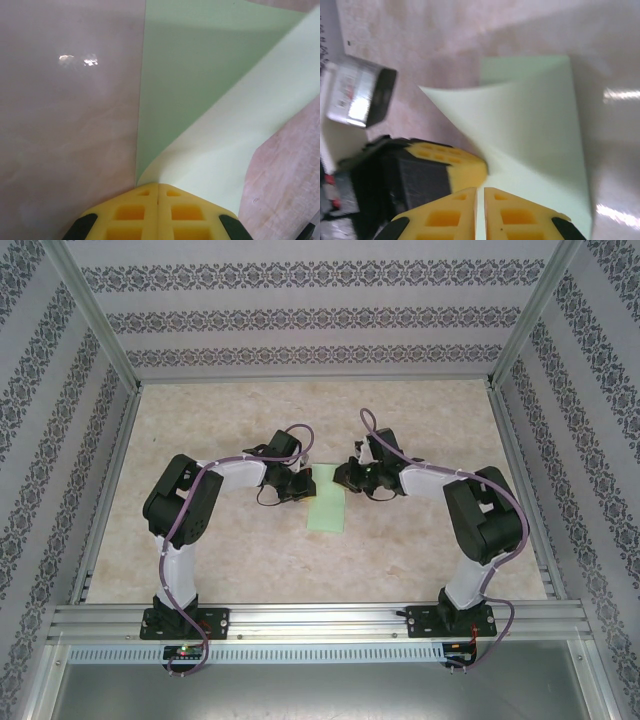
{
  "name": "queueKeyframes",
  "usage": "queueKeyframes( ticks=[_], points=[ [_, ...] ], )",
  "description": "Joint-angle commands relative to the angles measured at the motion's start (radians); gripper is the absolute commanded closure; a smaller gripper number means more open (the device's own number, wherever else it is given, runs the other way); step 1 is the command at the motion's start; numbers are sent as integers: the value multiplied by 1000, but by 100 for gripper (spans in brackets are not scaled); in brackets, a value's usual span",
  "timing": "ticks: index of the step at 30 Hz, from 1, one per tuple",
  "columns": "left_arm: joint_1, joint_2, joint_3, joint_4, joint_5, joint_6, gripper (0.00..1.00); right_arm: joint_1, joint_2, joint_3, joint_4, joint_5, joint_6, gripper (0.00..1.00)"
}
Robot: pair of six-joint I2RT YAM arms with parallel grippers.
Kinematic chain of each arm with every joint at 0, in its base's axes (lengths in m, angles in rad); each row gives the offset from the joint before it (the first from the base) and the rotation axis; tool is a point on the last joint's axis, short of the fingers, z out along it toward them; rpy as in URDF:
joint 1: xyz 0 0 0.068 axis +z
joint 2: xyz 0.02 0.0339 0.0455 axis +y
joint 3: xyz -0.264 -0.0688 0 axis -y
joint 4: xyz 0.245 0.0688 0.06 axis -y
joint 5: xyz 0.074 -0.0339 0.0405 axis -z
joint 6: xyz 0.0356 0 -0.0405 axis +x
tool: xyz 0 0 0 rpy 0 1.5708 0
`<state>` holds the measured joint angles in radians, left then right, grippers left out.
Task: Fold a paper plane with a square sheet of paper (pick it up from the middle)
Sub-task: Fold the square sheet of paper in half at the center of the table.
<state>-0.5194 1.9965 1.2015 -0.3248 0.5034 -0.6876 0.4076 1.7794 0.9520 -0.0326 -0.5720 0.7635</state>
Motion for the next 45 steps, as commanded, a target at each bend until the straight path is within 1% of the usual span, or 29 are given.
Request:
queueKeyframes(
  ticks=[1,12,15,19,21,24,30,35,38,45],
  points=[
    [-6,45,-8,-94,-55,22,100,-17,62,22,8,-8,-19,88],
    [-6,46,-11,-95,-58,25,100,-25,160,34,-34,47,-30,87],
    [-7,45,-11,-98,-58,26,100,-29,134,45,-40,32,-18,87],
    [-7,44,-13,-103,-58,32,100,-31,61,88,-56,12,-19,87],
    [-7,42,-15,-103,-59,33,100,-38,58,112,-56,-7,-21,87],
    [-7,42,-16,-102,-58,31,100,-47,92,134,-58,-11,-20,87],
    [-6,38,-12,-103,-60,32,100,-48,165,122,-12,-26,-6,87],
    [-7,37,-14,-105,-60,33,100,-50,215,130,-112,74,-33,87],
    [-7,38,-13,-103,-59,33,100,-49,236,152,-137,64,-44,87],
    [-7,36,-18,-117,-83,37,100,-66,125,212,-161,18,-49,86]
  ],
)
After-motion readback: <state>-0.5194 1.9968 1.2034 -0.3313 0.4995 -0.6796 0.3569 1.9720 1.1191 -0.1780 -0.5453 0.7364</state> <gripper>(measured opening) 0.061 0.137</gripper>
